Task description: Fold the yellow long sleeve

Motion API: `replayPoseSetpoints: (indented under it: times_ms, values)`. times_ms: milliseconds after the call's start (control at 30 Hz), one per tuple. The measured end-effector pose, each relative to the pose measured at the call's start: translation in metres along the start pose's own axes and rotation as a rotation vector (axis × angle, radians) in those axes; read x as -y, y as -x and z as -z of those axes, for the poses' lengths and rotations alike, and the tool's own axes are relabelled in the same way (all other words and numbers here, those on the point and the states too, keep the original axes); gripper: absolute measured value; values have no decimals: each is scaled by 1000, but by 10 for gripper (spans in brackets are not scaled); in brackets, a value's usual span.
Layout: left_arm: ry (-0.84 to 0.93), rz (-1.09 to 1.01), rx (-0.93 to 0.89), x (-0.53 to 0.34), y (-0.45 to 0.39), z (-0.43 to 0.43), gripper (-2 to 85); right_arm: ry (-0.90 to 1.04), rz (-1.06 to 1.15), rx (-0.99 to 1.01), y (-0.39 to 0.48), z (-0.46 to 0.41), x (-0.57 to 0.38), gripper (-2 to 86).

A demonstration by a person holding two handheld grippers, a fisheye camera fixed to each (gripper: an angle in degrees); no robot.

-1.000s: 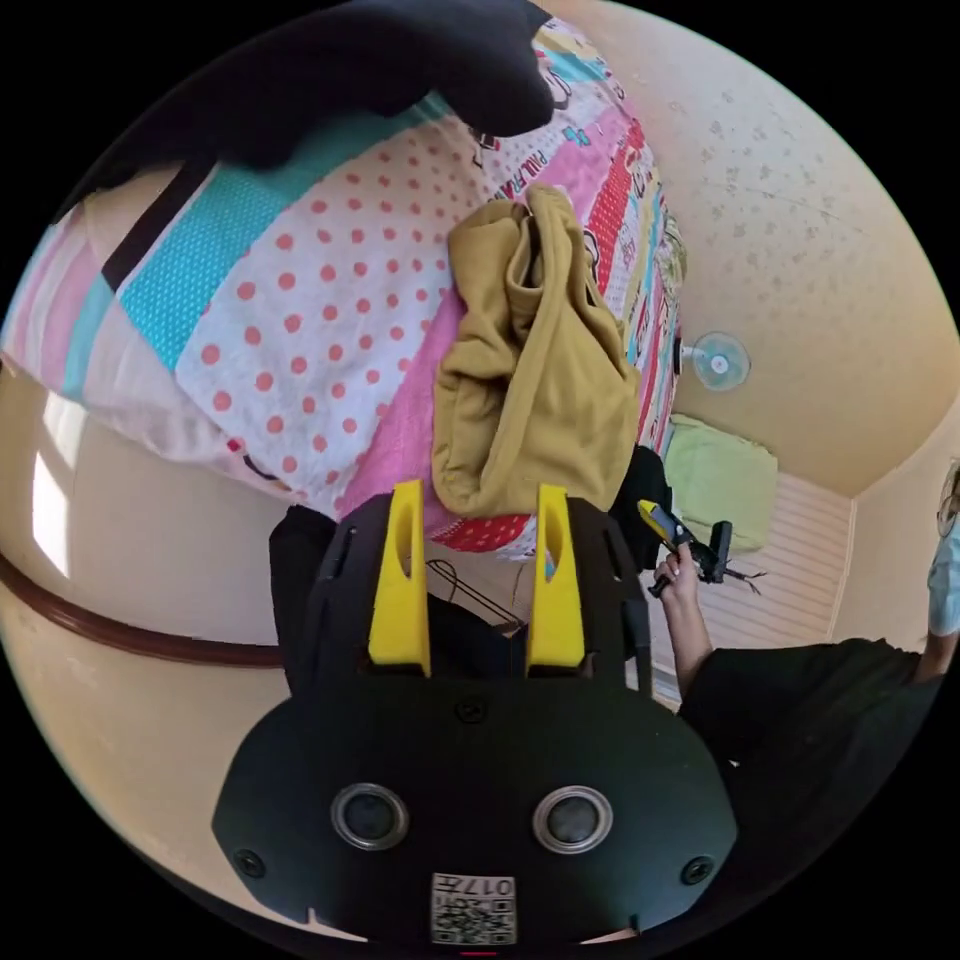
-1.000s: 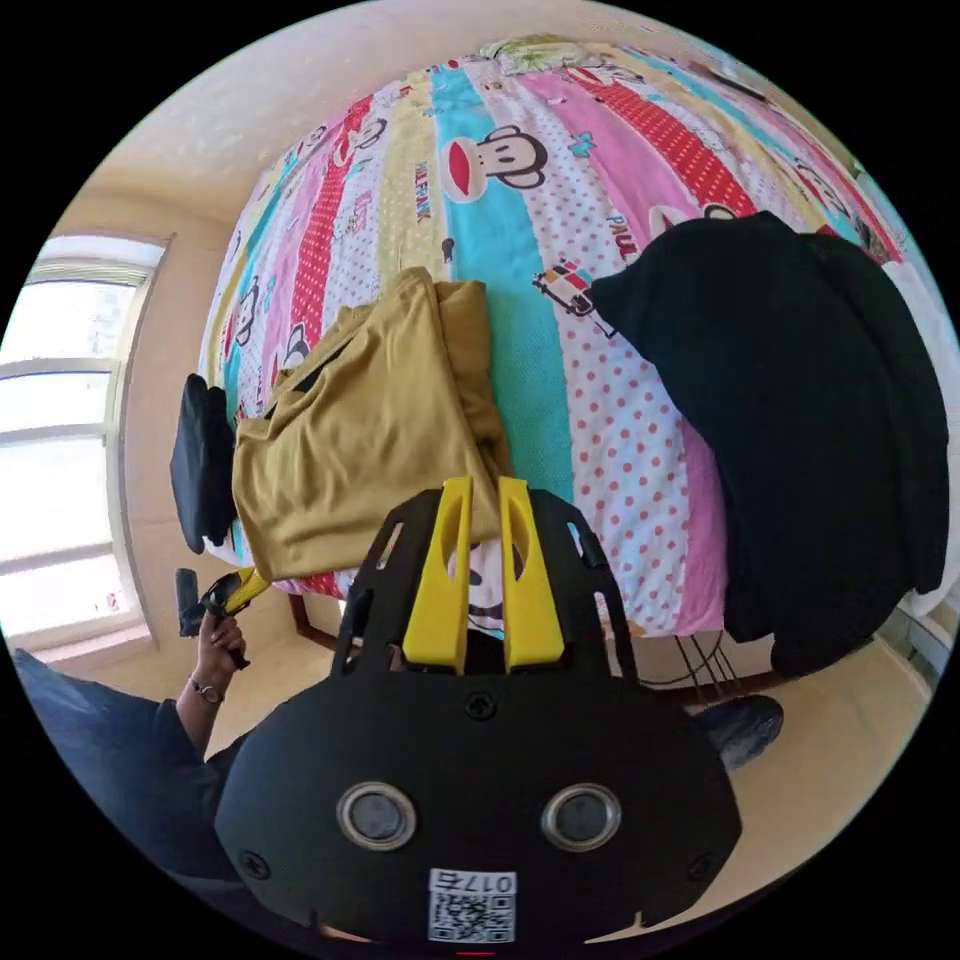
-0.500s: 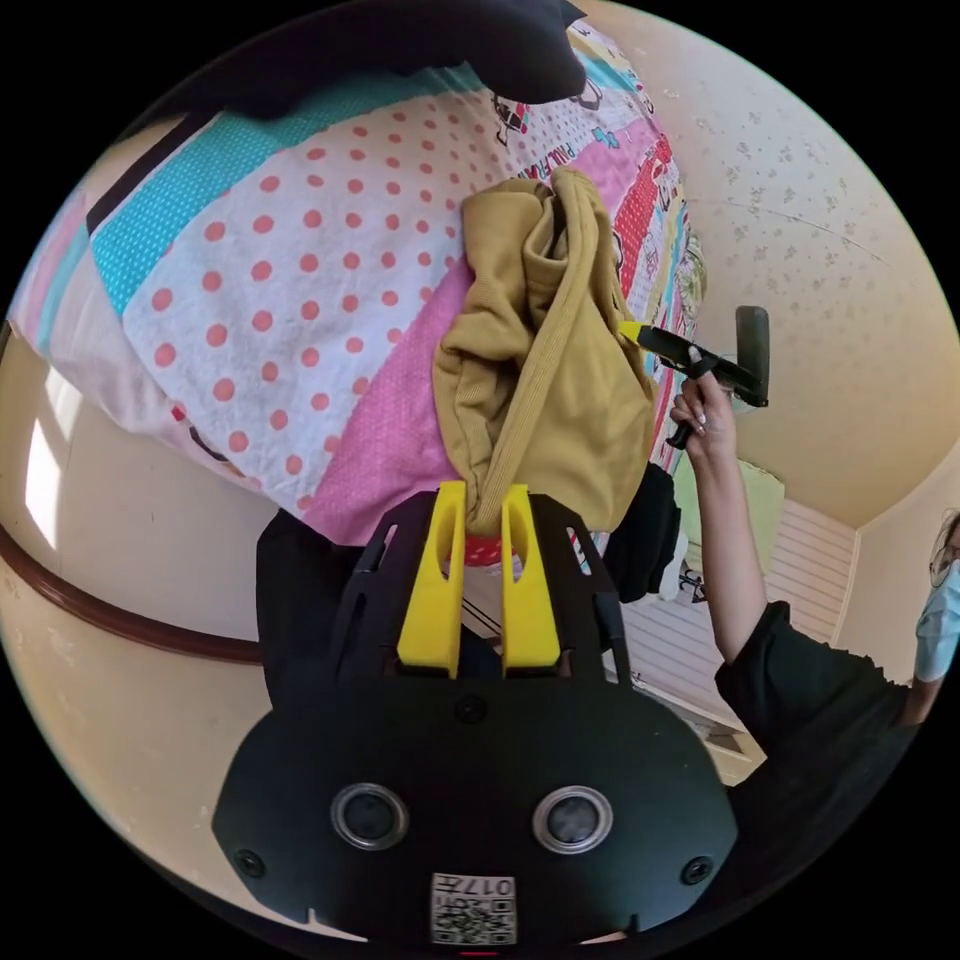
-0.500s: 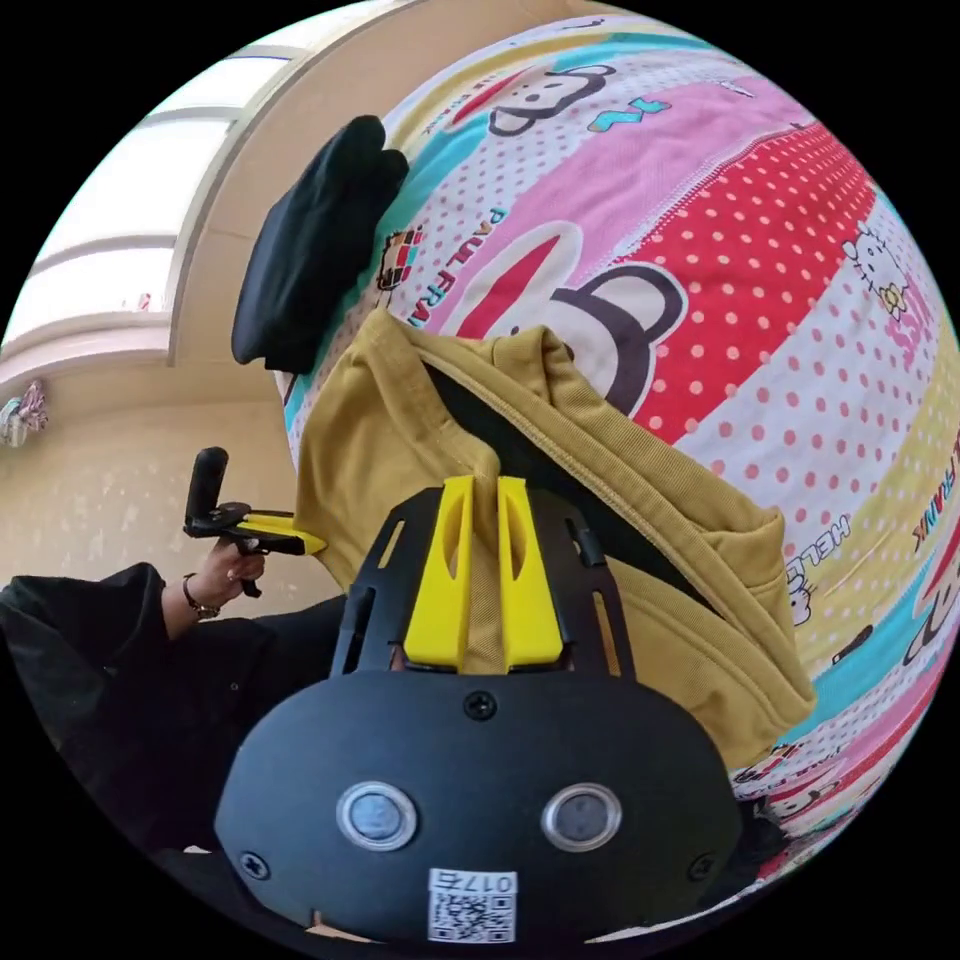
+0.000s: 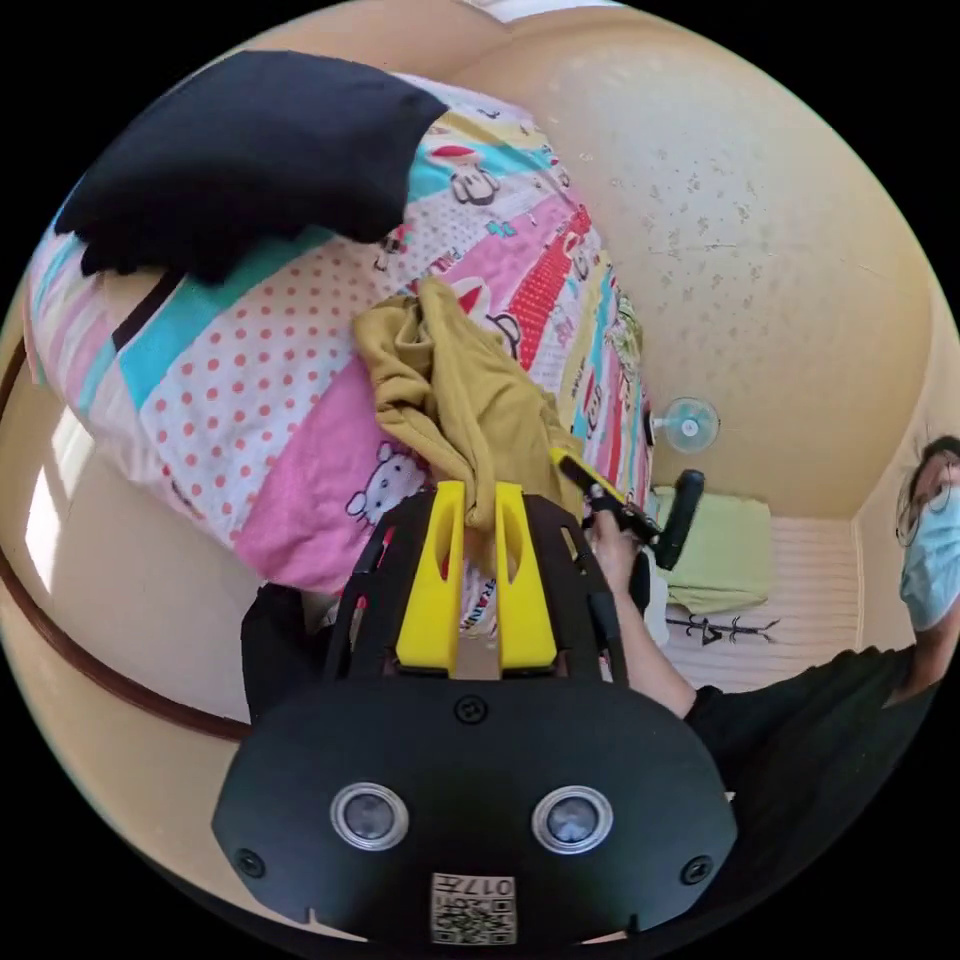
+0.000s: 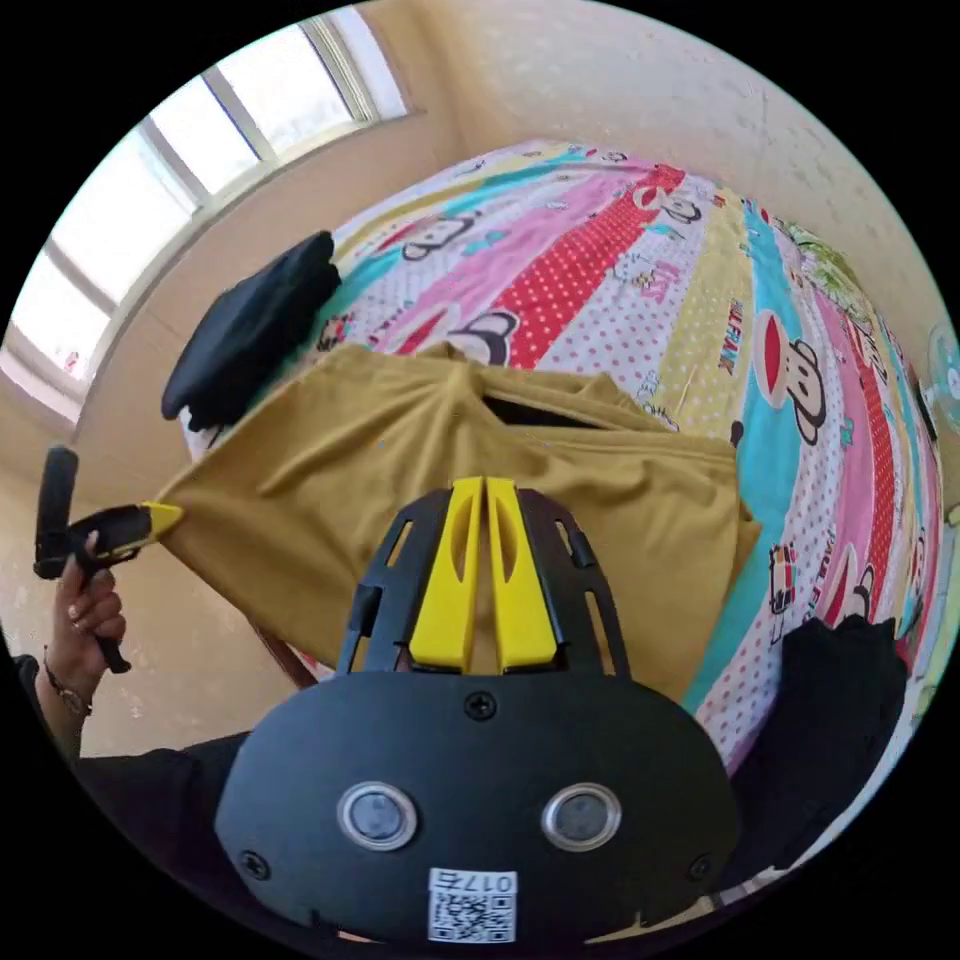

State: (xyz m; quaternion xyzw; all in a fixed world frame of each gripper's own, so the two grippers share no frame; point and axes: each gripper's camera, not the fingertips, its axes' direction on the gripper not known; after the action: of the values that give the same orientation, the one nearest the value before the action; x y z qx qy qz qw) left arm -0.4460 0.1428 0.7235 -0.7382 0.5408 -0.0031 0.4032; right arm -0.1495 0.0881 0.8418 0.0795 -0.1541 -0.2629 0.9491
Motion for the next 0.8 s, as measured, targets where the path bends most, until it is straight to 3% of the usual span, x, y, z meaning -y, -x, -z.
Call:
replayPoseSetpoints:
  times_ms: [33,133,233,333,433,500,567,633,733,800]
  values:
    - [36,-103,7,6,-31,-14,52,58,-21,73,-16,-18,-18,15]
    - [115,-350,48,10,-117,-63,51,-154,-202,391,-78,18,-78,10]
    - [232,-561,58,-7,-186,-131,51,-278,-440,418,-135,48,-158,8]
    - [348,-625,-47,-37,-220,-196,52,-265,-602,417,-182,54,-230,9]
    - [475,-592,-32,-65,-222,-247,72,-208,-683,465,-217,44,-282,11]
    - [422,-517,-3,-70,-208,-245,125,-196,-697,534,-230,38,-304,15]
    - [244,-380,39,-68,-172,-219,136,-200,-693,646,-239,27,-327,26]
    - [202,-240,96,-63,-136,-211,146,-204,-716,757,-242,11,-342,41]
    - [313,-67,177,-58,-77,-239,186,-281,-799,1039,-243,-23,-367,78]
    - [416,-43,64,-60,-55,-270,181,-350,-867,1218,-241,-45,-377,97]
